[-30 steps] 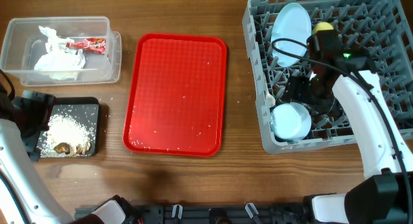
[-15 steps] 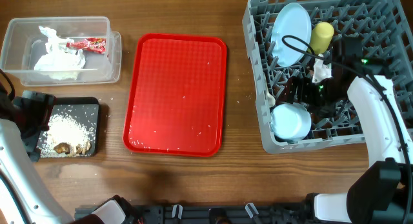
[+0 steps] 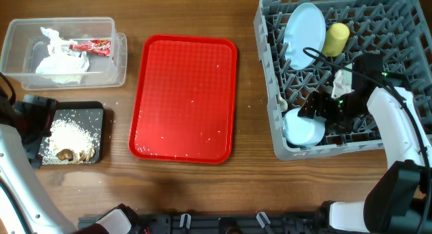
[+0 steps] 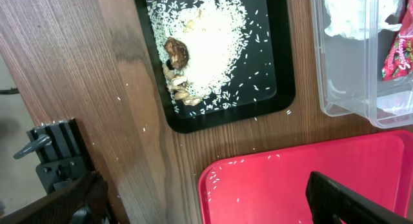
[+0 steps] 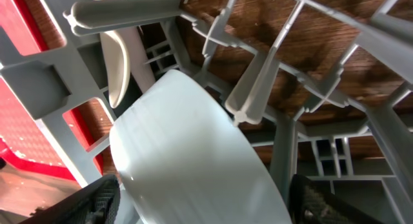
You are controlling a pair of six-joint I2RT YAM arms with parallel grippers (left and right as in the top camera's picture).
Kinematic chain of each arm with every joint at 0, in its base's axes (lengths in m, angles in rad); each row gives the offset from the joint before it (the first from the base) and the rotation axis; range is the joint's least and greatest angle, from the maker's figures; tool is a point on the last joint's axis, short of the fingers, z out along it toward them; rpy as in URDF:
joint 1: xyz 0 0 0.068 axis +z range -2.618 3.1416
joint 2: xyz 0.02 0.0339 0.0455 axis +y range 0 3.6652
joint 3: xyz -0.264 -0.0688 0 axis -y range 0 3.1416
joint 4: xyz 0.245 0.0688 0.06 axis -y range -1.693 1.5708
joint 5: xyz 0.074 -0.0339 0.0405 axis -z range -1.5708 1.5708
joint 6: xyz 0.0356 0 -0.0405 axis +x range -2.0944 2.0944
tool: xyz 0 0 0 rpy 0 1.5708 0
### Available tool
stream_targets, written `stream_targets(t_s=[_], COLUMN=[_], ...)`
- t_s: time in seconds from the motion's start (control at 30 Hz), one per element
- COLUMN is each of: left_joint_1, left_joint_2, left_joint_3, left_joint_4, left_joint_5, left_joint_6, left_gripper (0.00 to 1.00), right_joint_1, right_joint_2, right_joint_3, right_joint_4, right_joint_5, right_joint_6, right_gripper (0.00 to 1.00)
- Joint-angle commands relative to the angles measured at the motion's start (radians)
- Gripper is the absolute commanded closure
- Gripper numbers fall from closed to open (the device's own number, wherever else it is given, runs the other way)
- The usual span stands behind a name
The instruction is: Sort waste into correct bins and load items into the dishwasher rack
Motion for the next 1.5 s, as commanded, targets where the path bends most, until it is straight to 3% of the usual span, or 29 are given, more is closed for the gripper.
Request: stream_targets(t_s=[0.0,0.53,1.27,1.47], left_joint_1=[0.006,0.006,0.006,0.006], left_joint_2=[0.000,0.000,0.000,0.000], left_joint_3=[0.008,0.008,0.008,0.008], left_joint_4=[0.000,0.000,0.000,0.000], left_joint_5=[-0.006,-0.006,-0.006,-0.006], left_joint_6=[0.005,0.005,0.005,0.005], left_gripper=[0.00,0.00,0.00,0.00], right_joint_1=[0.003,0.003,-0.001,-0.064], right_joint_2=[0.009,0.009,-0.018,-0.018], right_joint_3=[-0.006,-0.006,0.189,0.223], right_joint_4=[-0.011,-0.066,-0.149,-0.176], right_joint_5=[-0.043,-0.095,-0.068,-0.026], right_joint_6=[-0.003,-0.052,-0.051,-0.051], right_gripper=[0.17,0.41,0.40,0.40])
